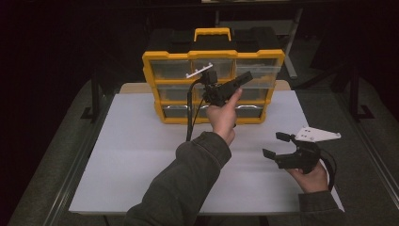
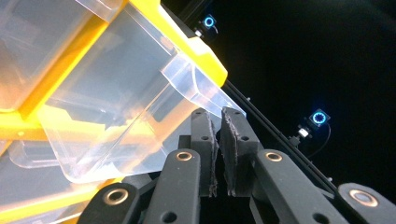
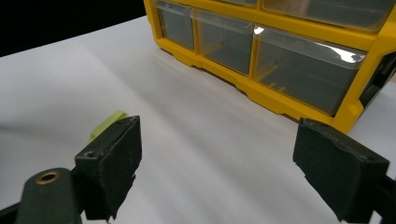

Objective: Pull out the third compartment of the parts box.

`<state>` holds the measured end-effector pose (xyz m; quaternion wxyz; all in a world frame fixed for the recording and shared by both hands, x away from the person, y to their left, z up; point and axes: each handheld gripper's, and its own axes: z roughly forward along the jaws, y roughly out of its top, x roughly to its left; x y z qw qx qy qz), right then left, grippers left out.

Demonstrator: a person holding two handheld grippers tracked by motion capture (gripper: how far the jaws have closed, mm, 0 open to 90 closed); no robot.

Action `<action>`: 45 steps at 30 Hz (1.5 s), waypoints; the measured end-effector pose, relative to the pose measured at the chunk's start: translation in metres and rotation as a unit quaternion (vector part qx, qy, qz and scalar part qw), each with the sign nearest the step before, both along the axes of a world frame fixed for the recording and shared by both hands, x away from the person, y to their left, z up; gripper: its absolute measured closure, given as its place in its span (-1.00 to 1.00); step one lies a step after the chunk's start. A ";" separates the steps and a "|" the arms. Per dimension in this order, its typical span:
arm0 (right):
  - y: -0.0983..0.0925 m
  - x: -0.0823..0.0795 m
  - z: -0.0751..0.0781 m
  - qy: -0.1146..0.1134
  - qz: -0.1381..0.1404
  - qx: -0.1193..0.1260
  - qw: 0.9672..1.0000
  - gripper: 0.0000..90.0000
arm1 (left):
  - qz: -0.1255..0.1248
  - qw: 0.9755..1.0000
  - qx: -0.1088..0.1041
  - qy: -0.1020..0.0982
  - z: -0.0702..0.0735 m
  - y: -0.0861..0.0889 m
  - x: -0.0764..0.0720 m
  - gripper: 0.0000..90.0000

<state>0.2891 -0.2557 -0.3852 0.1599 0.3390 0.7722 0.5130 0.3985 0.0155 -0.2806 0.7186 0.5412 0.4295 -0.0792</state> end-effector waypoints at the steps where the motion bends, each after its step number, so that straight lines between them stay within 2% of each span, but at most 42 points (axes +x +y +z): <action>1: 0.001 0.000 0.000 0.000 0.001 -0.002 1.000 -0.68 | 0.000 1.000 0.000 -0.002 0.000 0.000 -0.001 0.86; 15: 0.003 0.000 0.000 0.002 0.003 -0.002 1.000 -0.68 | -0.008 1.000 0.005 -0.003 0.001 0.004 -0.013 0.86; 23: 0.002 0.001 -0.001 0.002 0.003 -0.004 1.000 -0.68 | -0.009 1.000 0.009 -0.008 0.001 0.003 -0.013 0.87; 26: 0.002 0.001 -0.001 0.003 0.003 -0.007 1.000 -0.68 | -0.012 0.999 0.023 -0.018 0.001 0.004 -0.013 0.85; 27: 0.002 0.001 -0.001 0.004 0.002 -0.007 1.000 -0.68 | -0.017 0.998 0.049 -0.030 0.003 0.004 -0.015 0.79; 28: 0.002 0.001 -0.001 0.004 0.002 -0.007 1.000 -0.68 | -0.017 0.998 0.049 -0.030 0.003 0.004 -0.015 0.77; 29: 0.002 0.000 -0.001 0.003 0.003 -0.007 1.000 -0.68 | -0.027 0.997 0.067 -0.040 0.004 0.005 -0.017 0.73; 30: 0.002 0.000 -0.001 0.003 0.003 -0.007 1.000 -0.68 | -0.027 0.997 0.067 -0.040 0.004 0.005 -0.017 0.71; 31: 0.002 0.000 -0.001 0.003 0.004 -0.008 1.000 -0.68 | -0.036 0.994 0.087 -0.055 0.007 0.006 -0.019 0.69; 32: 0.002 0.000 -0.001 0.003 0.004 -0.008 1.000 -0.68 | -0.037 0.992 0.097 -0.065 0.009 0.006 -0.020 0.69; 33: 0.003 0.000 -0.001 0.003 0.004 -0.008 1.000 -0.68 | -0.042 0.990 0.113 -0.078 0.011 0.007 -0.021 0.67; 35: 0.003 0.000 -0.002 0.006 0.005 -0.008 1.000 -0.68 | -0.063 0.985 0.134 -0.091 0.017 0.009 -0.020 0.61; 36: 0.003 0.000 -0.002 0.007 0.005 -0.009 1.000 -0.68 | -0.074 0.981 0.148 -0.098 0.020 0.010 -0.019 0.58; 37: 0.003 0.001 -0.002 0.007 0.005 -0.009 1.000 -0.68 | -0.090 0.975 0.169 -0.115 0.026 0.012 -0.018 0.52; 38: 0.003 0.001 -0.002 0.007 0.005 -0.009 1.000 -0.68 | -0.090 0.975 0.169 -0.115 0.026 0.012 -0.018 0.51; 40: 0.003 0.001 -0.002 0.007 0.006 -0.009 1.000 -0.68 | -0.104 0.965 0.196 -0.141 0.034 0.015 -0.018 0.49; 42: 0.003 0.001 -0.002 0.008 0.007 -0.010 1.000 -0.68 | -0.117 0.957 0.212 -0.160 0.042 0.017 -0.018 0.45; 43: 0.004 0.001 -0.002 0.008 0.008 -0.010 1.000 -0.69 | -0.127 0.949 0.228 -0.176 0.047 0.018 -0.017 0.44; 44: 0.004 0.001 -0.002 0.009 0.008 -0.011 1.000 -0.69 | -0.132 0.943 0.241 -0.188 0.052 0.018 -0.017 0.42; 45: 0.004 0.001 -0.003 0.011 0.008 -0.012 1.000 -0.69 | -0.140 0.938 0.250 -0.197 0.056 0.019 -0.017 0.41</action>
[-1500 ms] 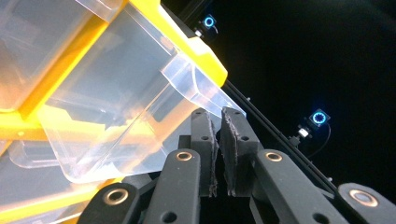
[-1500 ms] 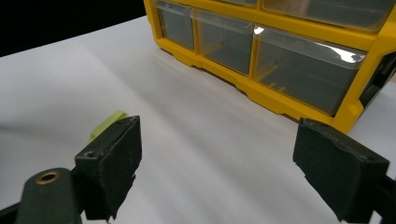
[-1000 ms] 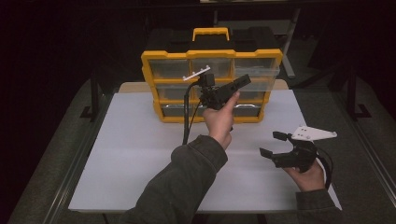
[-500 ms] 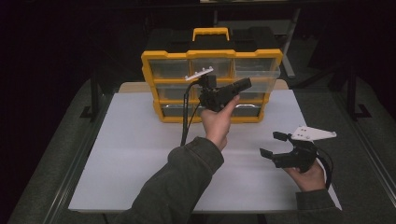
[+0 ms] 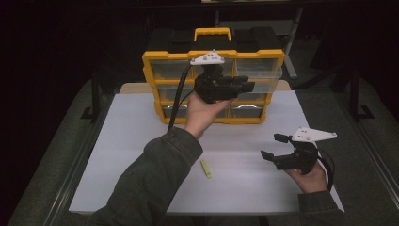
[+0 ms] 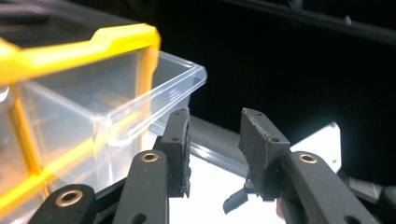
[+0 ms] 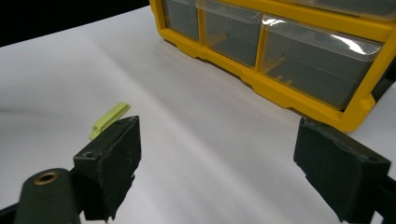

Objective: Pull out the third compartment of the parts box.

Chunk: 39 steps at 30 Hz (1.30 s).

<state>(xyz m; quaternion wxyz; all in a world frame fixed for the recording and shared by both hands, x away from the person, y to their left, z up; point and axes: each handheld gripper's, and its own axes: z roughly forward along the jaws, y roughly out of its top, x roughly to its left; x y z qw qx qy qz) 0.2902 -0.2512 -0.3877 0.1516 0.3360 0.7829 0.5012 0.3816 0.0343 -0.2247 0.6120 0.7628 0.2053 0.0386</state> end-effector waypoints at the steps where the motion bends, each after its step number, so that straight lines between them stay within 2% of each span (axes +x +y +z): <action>1: 0.000 0.000 0.000 0.000 0.000 0.000 1.000 -0.69 | -0.006 1.000 0.006 -0.003 0.003 0.000 0.000 0.41; 3: 0.000 0.000 0.000 -0.002 0.001 0.000 1.000 -0.69 | -0.024 0.999 0.027 -0.019 0.012 0.000 0.002 0.38; 5: 0.000 0.000 0.000 -0.001 0.002 0.000 1.000 -0.69 | -0.045 0.997 0.046 -0.032 0.020 -0.002 0.005 0.33; 7: 0.000 0.000 0.000 0.001 0.003 -0.001 1.000 -0.69 | -0.059 0.995 0.070 -0.046 0.026 -0.005 0.007 0.31; 8: 0.000 0.000 0.000 0.001 0.005 -0.002 1.000 -0.69 | -0.068 0.993 0.084 -0.054 0.031 -0.008 0.009 0.28; 9: 0.000 0.000 0.000 0.001 0.005 -0.002 1.000 -0.69 | -0.068 0.993 0.084 -0.054 0.031 -0.008 0.009 0.27; 11: 0.000 0.000 0.000 0.000 0.005 -0.001 1.000 -0.69 | -0.076 0.989 0.107 -0.074 0.037 -0.011 0.011 0.25; 13: 0.000 0.000 0.001 -0.001 0.006 -0.002 1.000 -0.69 | -0.085 0.985 0.125 -0.085 0.042 -0.013 0.014 0.21; 14: 0.000 0.000 0.000 0.001 0.007 -0.002 1.000 -0.69 | -0.087 0.981 0.146 -0.090 0.045 -0.016 0.018 0.18; 15: 0.000 0.000 0.000 0.001 0.007 -0.002 1.000 -0.69 | -0.087 0.981 0.146 -0.090 0.045 -0.016 0.018 0.17; 16: 0.000 0.000 0.000 0.003 0.008 -0.005 1.000 -0.69 | -0.091 0.980 0.152 -0.092 0.048 -0.017 0.020 0.17; 18: 0.001 0.000 0.000 0.005 0.009 -0.005 1.000 -0.69 | -0.099 0.975 0.171 -0.100 0.052 -0.019 0.025 0.16; 19: 0.001 0.000 0.000 0.005 0.010 -0.005 1.000 -0.69 | -0.100 0.975 0.172 -0.098 0.053 -0.020 0.027 0.15; 23: 0.001 0.001 0.000 0.008 0.013 -0.006 1.000 -0.68 | -0.109 0.971 0.188 -0.098 0.058 -0.025 0.034 0.14; 27: 0.000 0.001 0.000 0.009 0.014 -0.004 1.000 -0.68 | -0.115 0.968 0.199 -0.098 0.061 -0.029 0.042 0.11; 31: 0.000 0.001 0.001 0.010 0.015 -0.003 1.000 -0.68 | -0.118 0.966 0.215 -0.087 0.059 -0.033 0.051 0.08; 34: -0.001 0.001 0.001 0.010 0.016 -0.002 1.000 -0.68 | -0.120 0.965 0.220 -0.081 0.056 -0.036 0.056 0.05; 35: -0.001 0.001 0.001 0.010 0.016 -0.002 1.000 -0.68 | -0.122 0.964 0.224 -0.081 0.055 -0.036 0.058 0.05; 39: -0.001 0.001 0.001 0.008 0.017 -0.002 1.000 -0.68 | -0.120 0.963 0.231 -0.076 0.051 -0.037 0.062 0.07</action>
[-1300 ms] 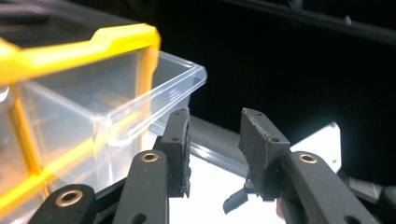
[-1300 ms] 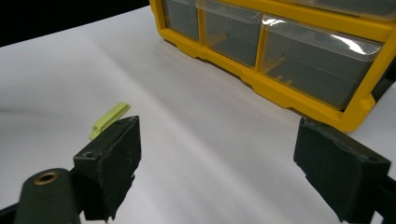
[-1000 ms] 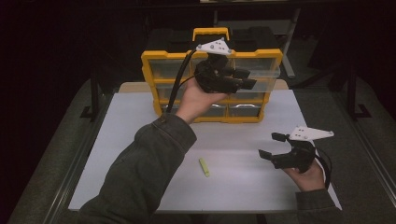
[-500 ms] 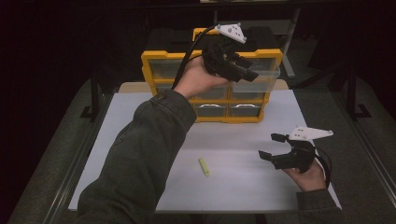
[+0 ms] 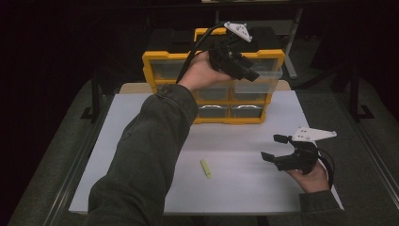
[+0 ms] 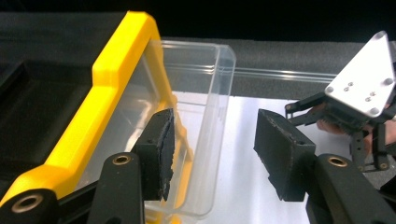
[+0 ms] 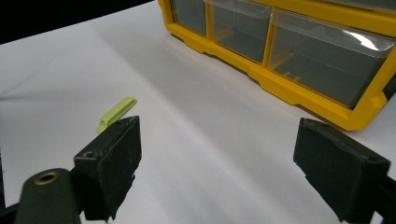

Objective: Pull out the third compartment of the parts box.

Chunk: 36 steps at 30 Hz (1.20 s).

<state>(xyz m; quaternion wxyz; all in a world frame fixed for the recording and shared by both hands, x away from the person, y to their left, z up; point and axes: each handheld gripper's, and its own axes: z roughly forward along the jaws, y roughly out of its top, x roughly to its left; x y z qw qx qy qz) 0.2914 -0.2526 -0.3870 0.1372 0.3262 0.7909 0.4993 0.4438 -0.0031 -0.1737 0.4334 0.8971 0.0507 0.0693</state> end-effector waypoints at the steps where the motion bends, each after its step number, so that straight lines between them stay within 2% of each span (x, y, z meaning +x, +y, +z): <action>1: 0.000 0.000 0.000 0.000 0.000 0.000 1.000 -0.68 | 0.001 1.000 0.002 -0.001 -0.001 0.000 0.001 0.07; 7: 0.001 0.000 0.000 0.000 0.003 -0.002 1.000 -0.68 | -0.002 1.000 0.009 0.003 -0.005 -0.005 0.002 0.13; 13: 0.001 0.000 0.000 0.001 0.004 -0.002 1.000 -0.68 | -0.004 1.000 0.026 0.005 -0.011 -0.009 0.005 0.15; 21: 0.001 0.000 0.000 0.000 0.005 -0.002 1.000 -0.68 | -0.008 0.999 0.040 0.006 -0.015 -0.013 0.006 0.31; 27: 0.001 0.000 0.000 -0.002 0.007 -0.002 1.000 -0.68 | -0.012 0.999 0.044 0.005 -0.015 -0.013 0.006 0.46; 33: 0.002 0.000 0.000 0.000 0.008 -0.002 1.000 -0.68 | -0.007 0.999 0.044 0.004 -0.015 -0.012 0.005 0.53; 36: 0.002 0.000 0.000 -0.001 0.008 -0.002 1.000 -0.68 | -0.015 0.999 0.041 0.008 -0.015 -0.011 0.005 0.60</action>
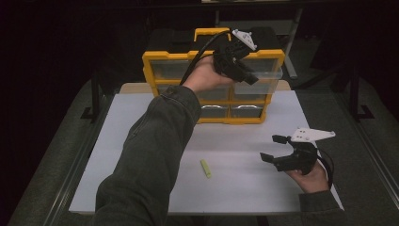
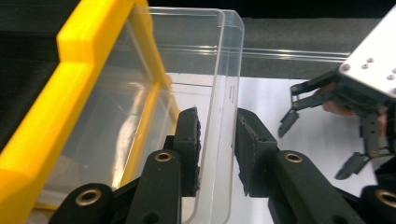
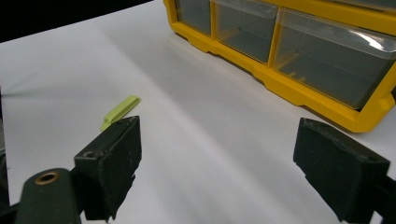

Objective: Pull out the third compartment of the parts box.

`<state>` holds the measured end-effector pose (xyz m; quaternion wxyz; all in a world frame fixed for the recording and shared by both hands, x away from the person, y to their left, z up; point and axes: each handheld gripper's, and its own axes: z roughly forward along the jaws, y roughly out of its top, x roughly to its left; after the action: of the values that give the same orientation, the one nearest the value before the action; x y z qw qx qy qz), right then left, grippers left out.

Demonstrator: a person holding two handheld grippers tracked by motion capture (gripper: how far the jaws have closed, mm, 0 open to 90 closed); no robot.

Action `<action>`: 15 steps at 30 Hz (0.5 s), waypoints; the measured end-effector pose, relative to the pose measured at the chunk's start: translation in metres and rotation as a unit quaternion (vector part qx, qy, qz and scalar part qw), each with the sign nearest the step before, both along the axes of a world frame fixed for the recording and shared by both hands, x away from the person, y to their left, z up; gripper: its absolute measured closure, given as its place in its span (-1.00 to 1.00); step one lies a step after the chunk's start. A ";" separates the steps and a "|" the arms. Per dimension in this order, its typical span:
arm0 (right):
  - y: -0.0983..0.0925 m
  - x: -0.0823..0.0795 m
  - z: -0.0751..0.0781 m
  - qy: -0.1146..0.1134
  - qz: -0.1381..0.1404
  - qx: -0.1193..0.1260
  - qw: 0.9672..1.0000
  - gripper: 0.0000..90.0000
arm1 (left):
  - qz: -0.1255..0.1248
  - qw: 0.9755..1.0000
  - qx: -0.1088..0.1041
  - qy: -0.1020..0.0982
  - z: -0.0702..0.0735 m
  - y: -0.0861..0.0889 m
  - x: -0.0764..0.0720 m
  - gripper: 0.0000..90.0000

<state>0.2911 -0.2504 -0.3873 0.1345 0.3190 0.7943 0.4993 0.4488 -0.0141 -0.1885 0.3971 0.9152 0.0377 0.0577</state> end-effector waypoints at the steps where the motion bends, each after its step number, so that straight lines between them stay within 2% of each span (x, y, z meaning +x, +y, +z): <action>1: 0.000 0.000 0.000 0.000 0.000 0.000 1.000 -0.68 | -0.001 1.000 0.002 -0.001 0.000 0.000 -0.001 0.60; 5: 0.000 0.000 0.000 0.002 0.001 0.000 1.000 -0.68 | -0.004 1.000 -0.001 -0.001 -0.001 0.002 -0.002 0.60; 10: 0.001 0.000 0.000 0.002 0.002 -0.001 1.000 -0.68 | -0.009 1.000 -0.012 0.009 0.000 0.004 -0.005 0.61; 15: 0.002 0.000 -0.001 0.002 0.003 -0.002 1.000 -0.68 | -0.018 1.000 -0.010 0.011 0.000 0.006 -0.009 0.63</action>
<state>0.2911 -0.2487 -0.3879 0.1321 0.3170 0.7968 0.4972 0.4393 -0.0084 -0.1885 0.4071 0.9121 0.0261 0.0402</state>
